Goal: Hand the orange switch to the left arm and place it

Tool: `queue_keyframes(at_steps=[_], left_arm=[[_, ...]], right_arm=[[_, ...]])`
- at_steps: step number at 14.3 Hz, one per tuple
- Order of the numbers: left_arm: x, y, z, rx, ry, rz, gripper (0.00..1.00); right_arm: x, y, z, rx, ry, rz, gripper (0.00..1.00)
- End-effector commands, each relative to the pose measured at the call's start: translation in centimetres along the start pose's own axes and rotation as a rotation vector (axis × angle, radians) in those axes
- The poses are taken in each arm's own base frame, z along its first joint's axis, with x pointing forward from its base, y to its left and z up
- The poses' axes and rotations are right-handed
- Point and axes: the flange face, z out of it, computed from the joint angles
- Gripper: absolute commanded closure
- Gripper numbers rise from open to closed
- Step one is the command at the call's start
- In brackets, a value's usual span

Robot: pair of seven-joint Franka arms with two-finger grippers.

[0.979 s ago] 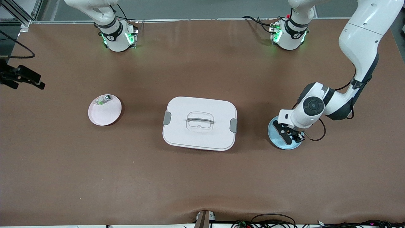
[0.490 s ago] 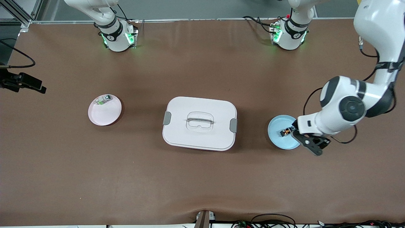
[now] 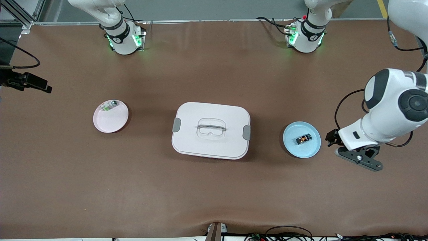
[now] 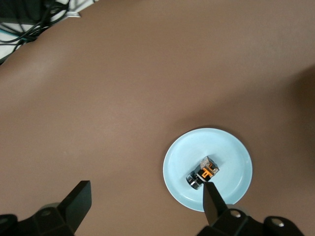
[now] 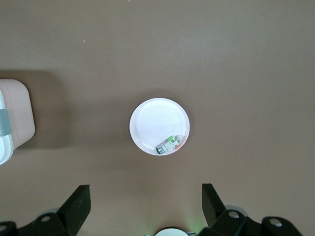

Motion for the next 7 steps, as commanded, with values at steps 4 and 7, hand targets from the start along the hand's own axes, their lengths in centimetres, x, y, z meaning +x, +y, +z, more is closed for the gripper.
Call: queue_keyframes(at_steps=[4, 7], left_arm=[[-1.4, 0.1, -5.9, -0.051, -0.057, -0.184, 0.0], [-2.9, 0.3, -9.8, -0.006, -0.059, -0.202, 0.0]], right_arm=[[-1.4, 0.4, -2.3, -0.005, 0.055, 0.01, 0.0], [-1.1, 0.3, -3.1, -0.004, 0.074, 0.011, 0.0]])
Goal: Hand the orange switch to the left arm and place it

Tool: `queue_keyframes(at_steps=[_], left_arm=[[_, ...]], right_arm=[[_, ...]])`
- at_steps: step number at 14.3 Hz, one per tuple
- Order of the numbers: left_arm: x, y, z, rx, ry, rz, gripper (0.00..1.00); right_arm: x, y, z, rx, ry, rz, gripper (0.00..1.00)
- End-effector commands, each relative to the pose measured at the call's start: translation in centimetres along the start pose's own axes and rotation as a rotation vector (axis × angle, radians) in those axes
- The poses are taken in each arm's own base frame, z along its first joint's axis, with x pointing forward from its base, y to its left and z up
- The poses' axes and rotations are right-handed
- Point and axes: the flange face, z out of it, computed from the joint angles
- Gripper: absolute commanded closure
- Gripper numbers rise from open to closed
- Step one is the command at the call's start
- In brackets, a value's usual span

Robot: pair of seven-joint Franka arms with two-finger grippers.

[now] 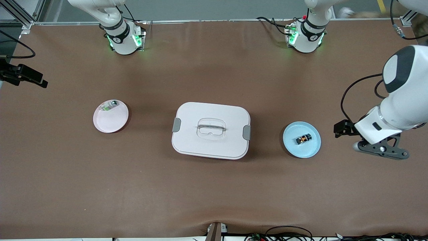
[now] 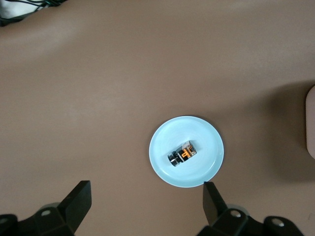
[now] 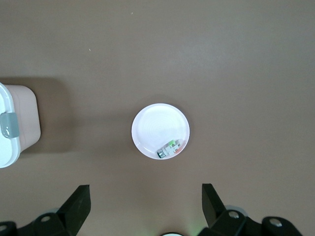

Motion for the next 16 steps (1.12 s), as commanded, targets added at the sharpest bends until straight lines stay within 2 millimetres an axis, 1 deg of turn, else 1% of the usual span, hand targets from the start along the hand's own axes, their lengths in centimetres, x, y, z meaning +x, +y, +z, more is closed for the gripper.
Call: queue_keyframes(at_steps=[1, 4, 5, 7, 9, 10, 11, 12, 14, 15, 16], left_arm=[[-2.0, 0.3, -3.4, 0.021, -0.027, -0.025, 0.0], [-3.6, -0.6, -5.9, 0.046, -0.028, -0.049, 0.0], [-4.1, -0.5, -6.3, 0.045, -0.04, -0.049, 0.0], [-5.2, -1.2, -7.6, -0.008, -0.05, -0.076, 0.0], [-7.1, -1.3, -10.6, -0.029, -0.024, -0.106, 0.0], [-8.0, -0.9, -11.1, -0.03, -0.057, -0.111, 0.0], [-9.2, -1.8, -11.8, -0.045, -0.084, -0.138, 0.0], [-10.5, -2.0, -12.7, -0.07, -0.101, -0.161, 0.0], [-12.8, -2.1, -13.5, -0.069, -0.125, -0.181, 0.0], [-13.4, -1.7, -13.5, -0.067, -0.132, -0.178, 0.0], [-14.0, -2.6, -13.7, -0.068, -0.129, -0.195, 0.0]], right_arm=[[0.0, -0.1, -0.9, -0.019, 0.019, 0.004, 0.0], [0.1, 0.1, -1.1, -0.027, 0.031, 0.006, 0.0], [0.1, 0.1, -1.2, -0.033, 0.032, 0.005, 0.0], [0.1, 0.2, -1.2, -0.035, 0.034, 0.007, 0.0], [0.1, 0.3, -1.2, -0.028, 0.036, 0.009, 0.0], [0.2, 0.4, -1.2, -0.027, 0.034, 0.009, 0.0], [0.2, 0.4, -1.2, -0.027, 0.034, 0.009, 0.0], [0.2, 0.4, -1.2, -0.027, 0.034, 0.009, 0.0], [0.2, 0.4, -1.2, -0.029, 0.034, 0.009, 0.0], [0.2, 0.4, -1.2, -0.025, 0.034, 0.01, 0.0], [0.2, 0.4, -1.2, -0.027, 0.034, 0.009, 0.0]])
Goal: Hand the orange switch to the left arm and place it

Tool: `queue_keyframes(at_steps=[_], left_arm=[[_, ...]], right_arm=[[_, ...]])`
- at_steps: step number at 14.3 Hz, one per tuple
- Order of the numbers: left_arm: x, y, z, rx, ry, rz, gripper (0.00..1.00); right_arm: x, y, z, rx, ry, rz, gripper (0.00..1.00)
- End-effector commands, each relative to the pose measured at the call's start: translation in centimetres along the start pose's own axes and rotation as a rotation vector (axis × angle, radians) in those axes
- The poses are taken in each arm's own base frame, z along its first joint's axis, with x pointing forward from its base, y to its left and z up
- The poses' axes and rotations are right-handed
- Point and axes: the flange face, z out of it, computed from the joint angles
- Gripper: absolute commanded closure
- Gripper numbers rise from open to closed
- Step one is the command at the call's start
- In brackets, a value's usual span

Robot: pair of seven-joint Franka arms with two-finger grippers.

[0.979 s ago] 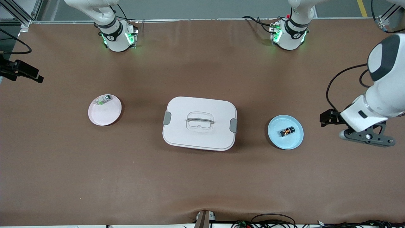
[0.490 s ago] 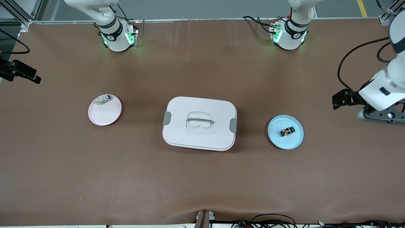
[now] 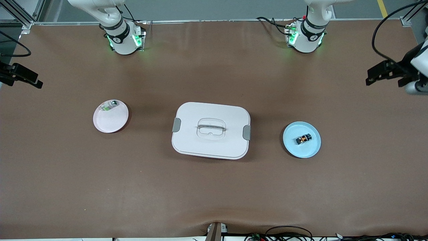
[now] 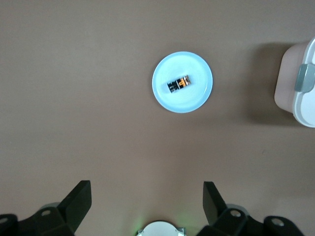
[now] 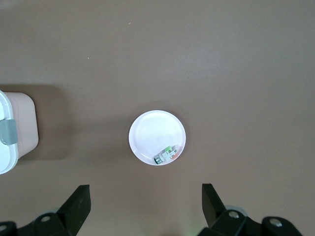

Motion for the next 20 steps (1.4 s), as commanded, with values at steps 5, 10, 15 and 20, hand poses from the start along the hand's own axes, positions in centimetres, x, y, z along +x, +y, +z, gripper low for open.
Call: queue_keyframes(at_steps=[5, 10, 15, 20], left_arm=[[-4.2, -0.4, 0.6, -0.014, -0.002, -0.025, 0.0], [-5.1, -0.1, 0.6, -0.03, -0.004, -0.021, 0.0], [-5.7, 1.7, 0.5, -0.021, 0.008, 0.004, 0.0], [-4.1, 1.3, -0.3, -0.009, 0.023, 0.005, 0.0]], right_arm=[[0.1, 0.0, -0.3, -0.012, 0.005, 0.004, 0.0], [0.1, 0.1, -0.3, -0.016, 0.006, 0.006, 0.0], [0.1, 0.0, -0.3, -0.018, 0.006, 0.004, 0.0], [0.1, -0.2, -0.3, -0.018, 0.006, 0.001, 0.0]])
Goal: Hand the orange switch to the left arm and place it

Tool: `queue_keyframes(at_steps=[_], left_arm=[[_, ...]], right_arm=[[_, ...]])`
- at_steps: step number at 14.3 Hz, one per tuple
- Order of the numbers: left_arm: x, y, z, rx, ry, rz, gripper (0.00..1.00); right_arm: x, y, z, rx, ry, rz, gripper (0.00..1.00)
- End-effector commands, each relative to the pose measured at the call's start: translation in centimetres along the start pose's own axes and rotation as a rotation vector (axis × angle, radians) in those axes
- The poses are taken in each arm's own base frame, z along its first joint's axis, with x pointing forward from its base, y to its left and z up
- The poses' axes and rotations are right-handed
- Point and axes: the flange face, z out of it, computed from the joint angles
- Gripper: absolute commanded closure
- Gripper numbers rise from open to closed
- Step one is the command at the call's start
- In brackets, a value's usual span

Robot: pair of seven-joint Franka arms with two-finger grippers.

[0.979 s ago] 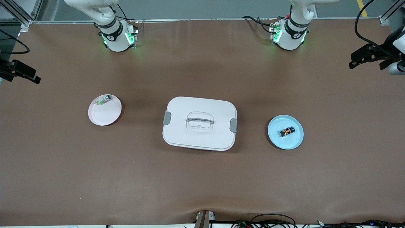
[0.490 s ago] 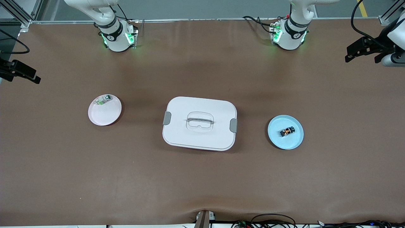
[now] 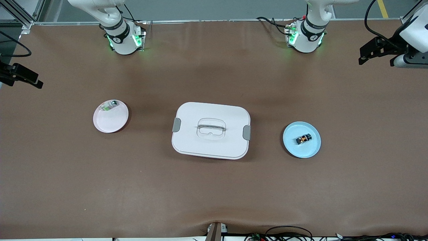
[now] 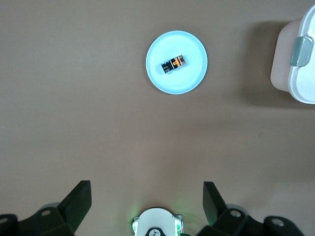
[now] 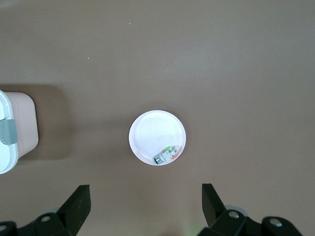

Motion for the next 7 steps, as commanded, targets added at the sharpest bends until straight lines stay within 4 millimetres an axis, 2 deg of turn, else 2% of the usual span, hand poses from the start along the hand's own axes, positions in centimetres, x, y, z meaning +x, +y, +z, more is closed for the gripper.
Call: queue_keyframes(at_steps=[1, 7], left_arm=[[0.94, -0.21, -0.72, -0.004, 0.02, -0.006, 0.0], [1.73, 0.13, -0.65, 0.005, 0.02, -0.002, 0.0]], right_arm=[[0.07, -0.1, -0.36, -0.018, 0.006, 0.003, 0.0], [0.08, 0.06, -0.36, -0.018, 0.006, 0.006, 0.0]])
